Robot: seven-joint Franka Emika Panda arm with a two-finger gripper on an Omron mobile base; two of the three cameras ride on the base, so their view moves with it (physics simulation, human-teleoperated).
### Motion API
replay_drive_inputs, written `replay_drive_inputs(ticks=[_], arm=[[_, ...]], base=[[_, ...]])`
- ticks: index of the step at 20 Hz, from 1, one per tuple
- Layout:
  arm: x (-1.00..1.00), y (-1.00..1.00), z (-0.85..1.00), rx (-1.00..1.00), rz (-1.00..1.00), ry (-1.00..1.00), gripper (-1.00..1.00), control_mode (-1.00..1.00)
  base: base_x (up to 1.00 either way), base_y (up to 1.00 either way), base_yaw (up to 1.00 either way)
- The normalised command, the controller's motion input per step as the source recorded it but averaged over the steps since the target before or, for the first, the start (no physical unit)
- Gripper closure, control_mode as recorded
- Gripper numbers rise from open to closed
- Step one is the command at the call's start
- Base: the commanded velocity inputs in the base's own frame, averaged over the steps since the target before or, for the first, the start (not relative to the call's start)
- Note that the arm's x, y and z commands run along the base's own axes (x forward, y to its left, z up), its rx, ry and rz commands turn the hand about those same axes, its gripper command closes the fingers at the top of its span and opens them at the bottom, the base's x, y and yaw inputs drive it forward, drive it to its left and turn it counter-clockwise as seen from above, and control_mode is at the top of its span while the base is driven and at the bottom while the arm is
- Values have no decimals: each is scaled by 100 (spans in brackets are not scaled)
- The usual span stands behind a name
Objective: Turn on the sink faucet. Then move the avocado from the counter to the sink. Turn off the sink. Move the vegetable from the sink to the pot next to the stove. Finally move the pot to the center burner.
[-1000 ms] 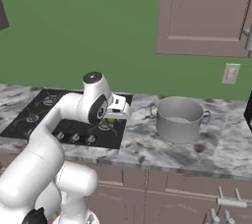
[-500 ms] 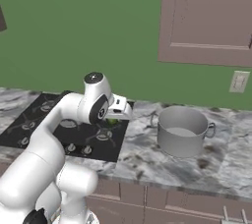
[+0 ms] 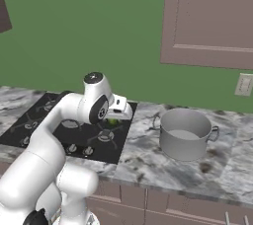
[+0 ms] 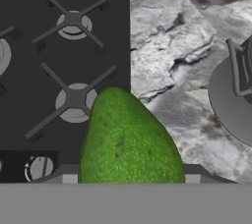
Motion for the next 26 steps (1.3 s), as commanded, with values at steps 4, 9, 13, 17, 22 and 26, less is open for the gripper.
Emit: replay_drive_inputs(ticks=[4, 9, 13, 17, 22, 26], arm=[[13, 0, 11, -1, -1, 0, 100, -100], [0, -28, 41, -2, -8, 0, 100, -100], [0, -40, 34, -1, -13, 0, 100, -100], [0, -66, 26, 0, -13, 0, 100, -100], [-7, -81, 4, 2, -13, 0, 100, -100], [-39, -77, 0, 6, -11, -8, 100, -100]], base=[[0, 0, 0], [0, 0, 0], [0, 0, 0], [0, 0, 0], [0, 0, 0], [0, 0, 0]])
